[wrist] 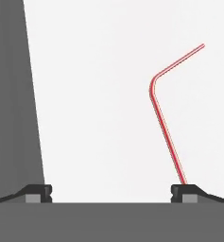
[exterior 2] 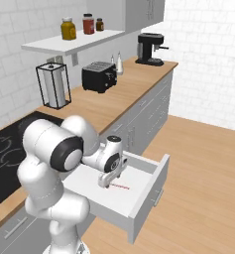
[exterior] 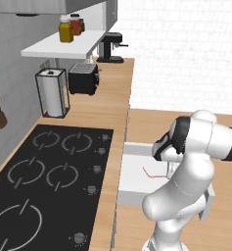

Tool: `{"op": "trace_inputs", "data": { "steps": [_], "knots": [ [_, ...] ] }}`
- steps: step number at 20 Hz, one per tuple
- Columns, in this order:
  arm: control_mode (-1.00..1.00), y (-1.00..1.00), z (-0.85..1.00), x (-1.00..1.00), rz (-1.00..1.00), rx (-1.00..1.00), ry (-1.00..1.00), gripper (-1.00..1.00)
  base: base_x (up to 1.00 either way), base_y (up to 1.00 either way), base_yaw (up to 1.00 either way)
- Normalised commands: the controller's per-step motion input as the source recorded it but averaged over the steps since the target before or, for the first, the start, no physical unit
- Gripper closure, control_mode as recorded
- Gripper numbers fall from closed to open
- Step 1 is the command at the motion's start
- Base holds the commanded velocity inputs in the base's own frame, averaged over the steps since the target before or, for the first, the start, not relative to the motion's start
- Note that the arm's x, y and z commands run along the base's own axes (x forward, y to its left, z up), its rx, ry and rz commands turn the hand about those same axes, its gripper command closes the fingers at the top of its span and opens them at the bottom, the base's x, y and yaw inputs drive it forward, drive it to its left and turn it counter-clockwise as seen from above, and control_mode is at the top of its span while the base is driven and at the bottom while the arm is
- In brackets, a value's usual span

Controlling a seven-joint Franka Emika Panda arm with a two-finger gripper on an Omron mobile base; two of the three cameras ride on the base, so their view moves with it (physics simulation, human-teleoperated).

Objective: Take a straw from the drawer in front and place it inside the glass cup on the dining counter.

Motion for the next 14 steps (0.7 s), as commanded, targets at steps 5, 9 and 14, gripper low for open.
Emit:
{"op": "trace_inputs", "data": {
  "steps": [5, 9, 14],
  "knots": [
    [-1.00, 0.00, -0.27, 0.18, 0.21, 0.00, 0.00, -1.00, 0.00, 0.00, 0.00],
    [-1.00, 0.00, -0.16, 0.26, 0.24, 0.02, 0.00, -1.00, 0.00, 0.00, 0.00],
    [-1.00, 0.00, -0.12, 0.27, 0.23, 0.03, 0.00, -1.00, 0.00, 0.00, 0.00]
  ]
}}
